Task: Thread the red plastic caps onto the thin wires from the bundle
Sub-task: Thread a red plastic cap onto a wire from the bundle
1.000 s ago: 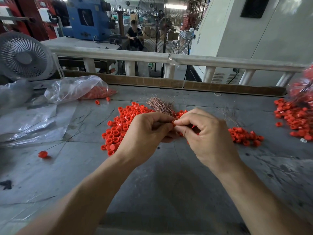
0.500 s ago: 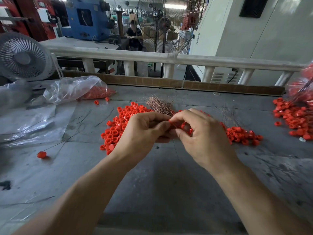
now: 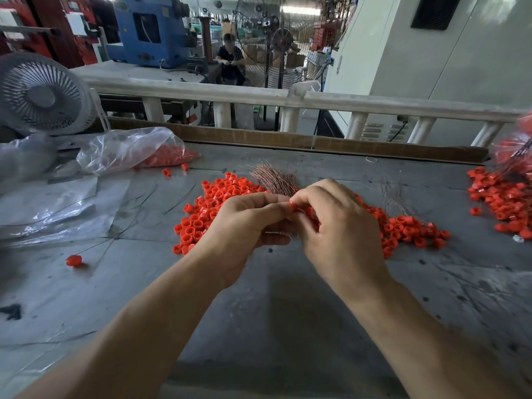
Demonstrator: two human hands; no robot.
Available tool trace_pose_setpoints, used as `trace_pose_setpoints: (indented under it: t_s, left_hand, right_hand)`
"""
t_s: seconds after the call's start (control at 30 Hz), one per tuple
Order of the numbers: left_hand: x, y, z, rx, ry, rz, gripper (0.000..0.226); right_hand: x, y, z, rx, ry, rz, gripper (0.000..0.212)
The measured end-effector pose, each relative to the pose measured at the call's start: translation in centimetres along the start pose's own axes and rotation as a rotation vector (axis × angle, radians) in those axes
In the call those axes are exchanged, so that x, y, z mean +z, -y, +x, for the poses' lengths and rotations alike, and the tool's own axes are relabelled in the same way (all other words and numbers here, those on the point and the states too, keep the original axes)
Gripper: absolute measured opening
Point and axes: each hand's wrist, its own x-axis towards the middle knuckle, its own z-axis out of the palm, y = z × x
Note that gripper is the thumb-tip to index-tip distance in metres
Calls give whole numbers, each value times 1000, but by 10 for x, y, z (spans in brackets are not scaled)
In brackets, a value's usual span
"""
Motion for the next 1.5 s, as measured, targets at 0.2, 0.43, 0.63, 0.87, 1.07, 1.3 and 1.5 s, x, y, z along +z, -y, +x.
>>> trace_pose_setpoints:
  t_s: [0.2,0.43,0.63,0.87,1.07,1.3,1.5]
  left_hand:
    - [2,-3,-2,-21,12,-35,21]
    - [2,-3,-2,-23,32,-14,24]
    - [2,-3,-2,-6,44,-2,25]
    - [-1,-2,-1,35,30,-22,30]
    - [-2,-1,0,28,25,-54,15]
    - [-1,-1,1,39,4,-62,23]
    - [-3,1,2,83,-12,-85,29]
  right_hand:
    - [-1,-3,0,10,-21,61,10]
    - [1,-7,1,-7,-50,122,8]
    - [-1,-6,3,-44,-73,119,7]
    - [-3,-6,3,-33,-41,100,8]
    - [-2,-6,1,-22,-10,160,17]
    - [-2,-6,2,-41,-34,171,14]
    - [-3,-4,1,-64,-5,214,18]
